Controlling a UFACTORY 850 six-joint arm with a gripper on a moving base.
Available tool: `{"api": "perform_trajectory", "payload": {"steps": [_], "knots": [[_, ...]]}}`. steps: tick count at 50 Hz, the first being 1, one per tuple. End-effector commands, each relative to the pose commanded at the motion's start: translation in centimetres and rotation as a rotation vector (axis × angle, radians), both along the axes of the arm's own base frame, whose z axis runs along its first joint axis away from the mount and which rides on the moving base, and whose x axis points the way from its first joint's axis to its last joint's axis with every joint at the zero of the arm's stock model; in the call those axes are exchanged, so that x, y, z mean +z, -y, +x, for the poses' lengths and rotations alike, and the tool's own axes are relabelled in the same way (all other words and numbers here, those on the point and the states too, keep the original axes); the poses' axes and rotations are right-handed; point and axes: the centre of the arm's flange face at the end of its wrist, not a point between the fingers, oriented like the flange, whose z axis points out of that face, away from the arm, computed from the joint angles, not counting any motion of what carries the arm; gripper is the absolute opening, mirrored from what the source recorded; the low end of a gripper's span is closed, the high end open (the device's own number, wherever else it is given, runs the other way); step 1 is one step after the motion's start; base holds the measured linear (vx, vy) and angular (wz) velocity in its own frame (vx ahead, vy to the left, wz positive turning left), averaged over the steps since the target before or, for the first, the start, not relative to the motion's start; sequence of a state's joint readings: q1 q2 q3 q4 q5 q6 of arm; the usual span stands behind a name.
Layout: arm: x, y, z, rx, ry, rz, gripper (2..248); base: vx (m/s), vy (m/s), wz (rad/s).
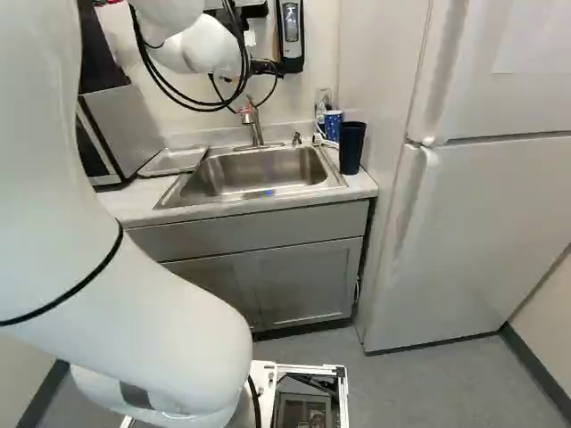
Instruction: Rinse the cup and place it in the tray
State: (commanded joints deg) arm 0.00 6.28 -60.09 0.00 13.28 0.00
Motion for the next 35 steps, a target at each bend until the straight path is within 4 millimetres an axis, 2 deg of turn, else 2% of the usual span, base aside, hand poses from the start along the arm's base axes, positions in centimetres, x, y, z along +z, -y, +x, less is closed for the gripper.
{"api": "perform_trajectory", "payload": {"steps": [22,35], "knots": [[0.00,0.00,0.05,0.000,0.000,0.000,247,0.001,0.001,0.001],[0.00,0.00,0.81,0.000,-0.004,0.000,247,0.000,0.000,0.000]]}}
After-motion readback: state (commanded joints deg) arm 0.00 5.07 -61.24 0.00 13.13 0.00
